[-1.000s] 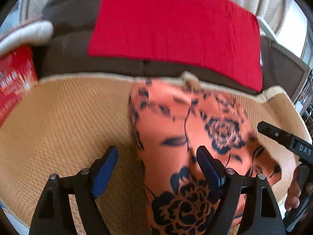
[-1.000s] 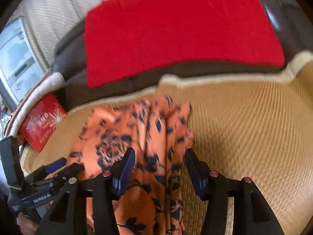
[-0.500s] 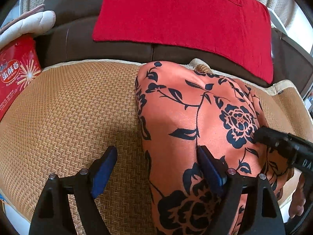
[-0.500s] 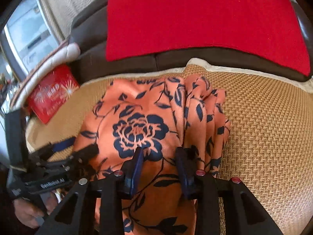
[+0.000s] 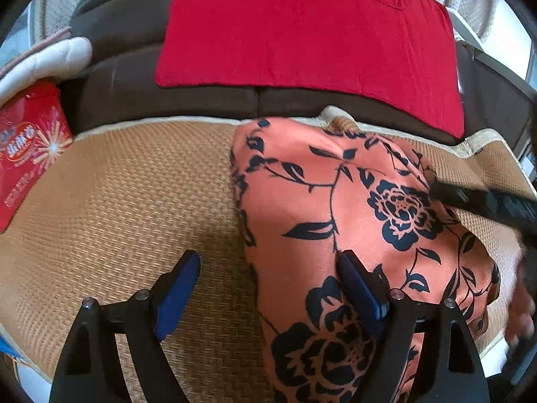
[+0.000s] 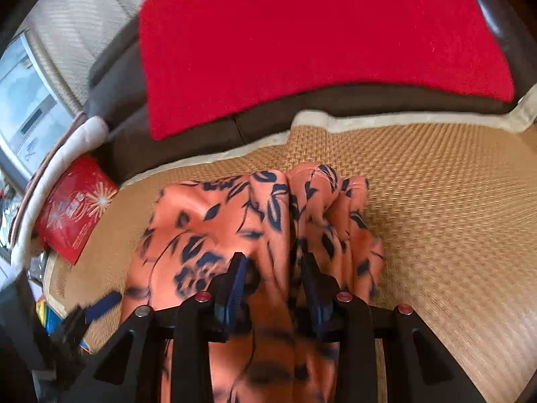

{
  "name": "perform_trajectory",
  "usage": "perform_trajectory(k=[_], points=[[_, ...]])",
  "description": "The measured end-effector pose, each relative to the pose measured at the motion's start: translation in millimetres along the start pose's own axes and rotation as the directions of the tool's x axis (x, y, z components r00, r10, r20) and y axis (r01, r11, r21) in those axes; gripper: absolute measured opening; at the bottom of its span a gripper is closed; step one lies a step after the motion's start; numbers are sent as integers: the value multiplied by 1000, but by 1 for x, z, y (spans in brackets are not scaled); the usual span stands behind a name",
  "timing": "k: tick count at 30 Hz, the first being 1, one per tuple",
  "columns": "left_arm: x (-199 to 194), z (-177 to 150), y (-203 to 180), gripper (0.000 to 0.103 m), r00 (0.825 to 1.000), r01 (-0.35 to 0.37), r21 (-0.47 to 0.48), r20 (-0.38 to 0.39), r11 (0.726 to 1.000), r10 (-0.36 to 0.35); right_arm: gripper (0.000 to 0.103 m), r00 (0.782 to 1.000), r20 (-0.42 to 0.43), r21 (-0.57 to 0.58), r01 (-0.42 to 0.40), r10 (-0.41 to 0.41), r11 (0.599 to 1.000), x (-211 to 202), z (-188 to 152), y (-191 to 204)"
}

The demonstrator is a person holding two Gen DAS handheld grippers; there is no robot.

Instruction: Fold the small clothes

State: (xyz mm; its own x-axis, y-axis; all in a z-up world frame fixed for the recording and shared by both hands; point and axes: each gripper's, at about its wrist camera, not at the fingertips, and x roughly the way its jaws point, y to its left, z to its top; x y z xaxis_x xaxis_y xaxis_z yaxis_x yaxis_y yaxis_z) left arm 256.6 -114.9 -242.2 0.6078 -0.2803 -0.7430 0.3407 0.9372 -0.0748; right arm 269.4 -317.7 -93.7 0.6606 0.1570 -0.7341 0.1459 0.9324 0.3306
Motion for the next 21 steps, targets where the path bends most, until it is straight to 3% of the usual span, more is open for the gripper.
perform_trajectory(k=[5,7,10,13,18,19,20,21], points=[[-36,-5,0,85,996,-46,11,78,999,45,38,1000,-11,-45,11,-11,999,-33,-37,2],[-55,-9,-4,85,992,-68,11,107,998,67,38,995,-71,-90,61,-67,994,-26,-55,6],[-82,-16,-7,85,984,-109,6,142,994,107,37,994,-48,-82,96,-100,992,-47,-72,4],[-115,-22,-13,88,972,-157,4,179,988,154,40,997,17,-39,77,-77,996,-82,-78,5],[-172,-31,-17,98,927,-259,-11,278,966,252,40,991,104,-41,91,-87,995,-139,-88,15],[-187,-33,-18,101,916,-271,-17,303,963,263,46,988,126,-45,100,-93,994,-151,-90,19],[-198,-34,-19,101,910,-274,-20,318,961,266,61,984,150,-48,104,-96,993,-162,-93,23],[-211,-35,-19,101,904,-275,-22,334,961,266,64,981,168,-52,103,-93,993,-167,-97,31]])
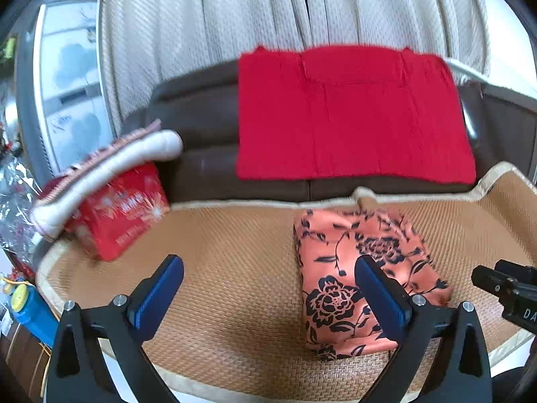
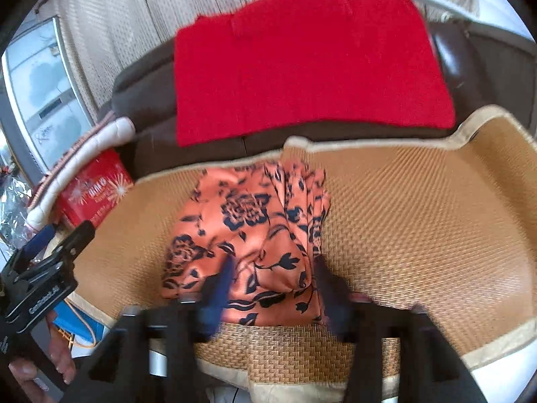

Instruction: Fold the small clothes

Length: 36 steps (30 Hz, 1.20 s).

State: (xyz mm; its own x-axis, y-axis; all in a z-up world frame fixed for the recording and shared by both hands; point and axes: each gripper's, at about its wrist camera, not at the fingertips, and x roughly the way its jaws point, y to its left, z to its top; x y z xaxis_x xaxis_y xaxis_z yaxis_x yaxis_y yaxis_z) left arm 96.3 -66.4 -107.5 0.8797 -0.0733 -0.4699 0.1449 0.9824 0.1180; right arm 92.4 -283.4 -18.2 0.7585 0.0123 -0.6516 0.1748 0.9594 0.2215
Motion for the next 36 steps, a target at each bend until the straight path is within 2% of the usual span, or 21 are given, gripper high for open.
perform_trajectory(k=[8,13,20,30,36], points=[[-71,21,16,102,990,-83,-17,109,996,84,64,997,79,-50,-7,11,999,-62,-2,29],[-103,32,21,102,986,-87,-27,144,996,90,64,992,122,-58,-10,17,998,-94,-1,33],[-132,44,23,102,980,-91,-14,175,996,92,64,985,170,-92,-9,25,996,-131,0,47],[-160,53,37,102,972,-115,-52,198,992,123,64,978,203,-88,-25,42,996,-166,-4,62],[-165,49,39,102,976,-110,-52,184,993,117,64,973,226,-95,-26,47,995,-181,-6,66]])
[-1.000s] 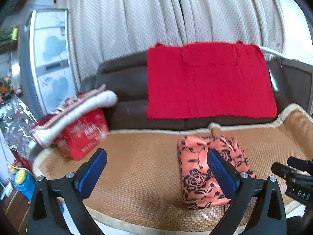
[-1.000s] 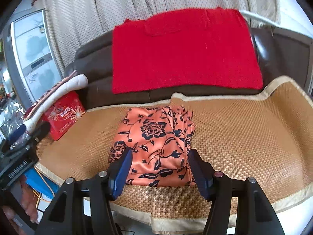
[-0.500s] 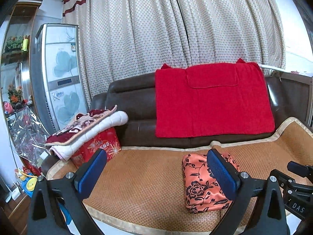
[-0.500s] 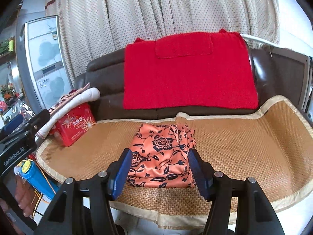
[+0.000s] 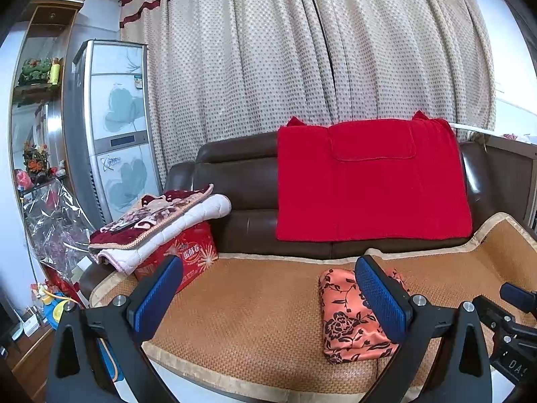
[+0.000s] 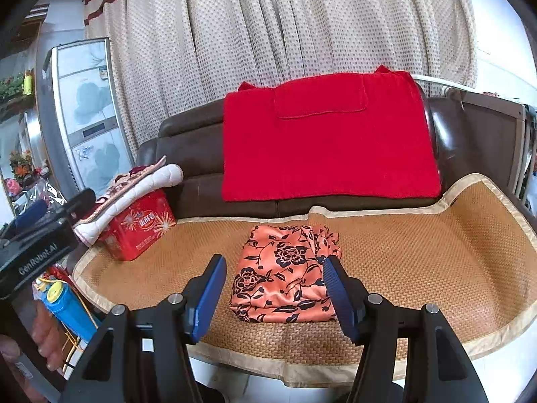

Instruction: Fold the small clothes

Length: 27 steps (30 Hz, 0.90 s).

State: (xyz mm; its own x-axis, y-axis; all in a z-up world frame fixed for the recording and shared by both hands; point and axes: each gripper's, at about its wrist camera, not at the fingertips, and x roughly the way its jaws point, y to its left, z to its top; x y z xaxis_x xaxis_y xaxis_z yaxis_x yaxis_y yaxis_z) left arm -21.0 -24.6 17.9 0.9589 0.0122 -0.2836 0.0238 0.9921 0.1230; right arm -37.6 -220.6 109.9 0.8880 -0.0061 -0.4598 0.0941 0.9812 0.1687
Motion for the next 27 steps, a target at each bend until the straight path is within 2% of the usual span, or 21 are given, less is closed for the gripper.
perform_trajectory(k=[27], points=[[-9,-1,2,102,1000,5,17,1,1000,-5,64,1000,9,0,10,-10,1000,-7,0,2]])
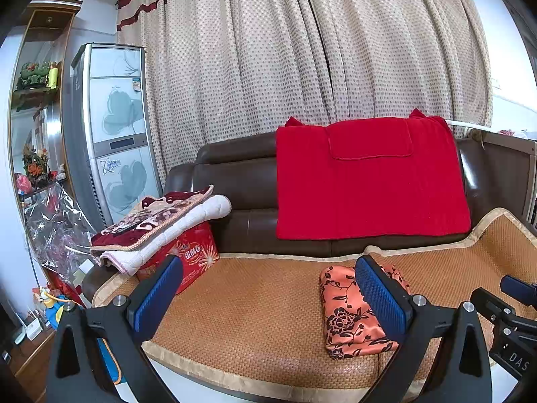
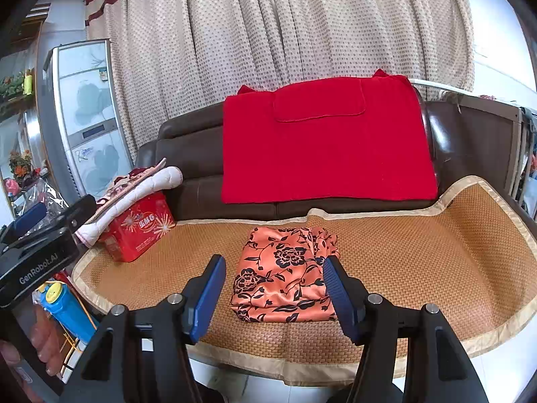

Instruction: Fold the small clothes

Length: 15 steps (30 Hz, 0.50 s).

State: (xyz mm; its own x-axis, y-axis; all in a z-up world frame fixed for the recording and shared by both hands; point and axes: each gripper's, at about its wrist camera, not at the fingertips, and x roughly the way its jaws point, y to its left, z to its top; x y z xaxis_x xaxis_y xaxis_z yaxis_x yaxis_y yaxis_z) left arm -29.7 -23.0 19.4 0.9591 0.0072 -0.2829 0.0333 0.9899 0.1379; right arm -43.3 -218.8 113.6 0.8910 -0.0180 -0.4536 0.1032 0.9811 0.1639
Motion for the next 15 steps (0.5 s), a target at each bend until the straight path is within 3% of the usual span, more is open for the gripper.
perform_trajectory(k=[15], points=[[-16,1,18,102,1000,7,-19,25,1000,-6,64,1000,21,-18,11,-10,1000,-19,2,10]])
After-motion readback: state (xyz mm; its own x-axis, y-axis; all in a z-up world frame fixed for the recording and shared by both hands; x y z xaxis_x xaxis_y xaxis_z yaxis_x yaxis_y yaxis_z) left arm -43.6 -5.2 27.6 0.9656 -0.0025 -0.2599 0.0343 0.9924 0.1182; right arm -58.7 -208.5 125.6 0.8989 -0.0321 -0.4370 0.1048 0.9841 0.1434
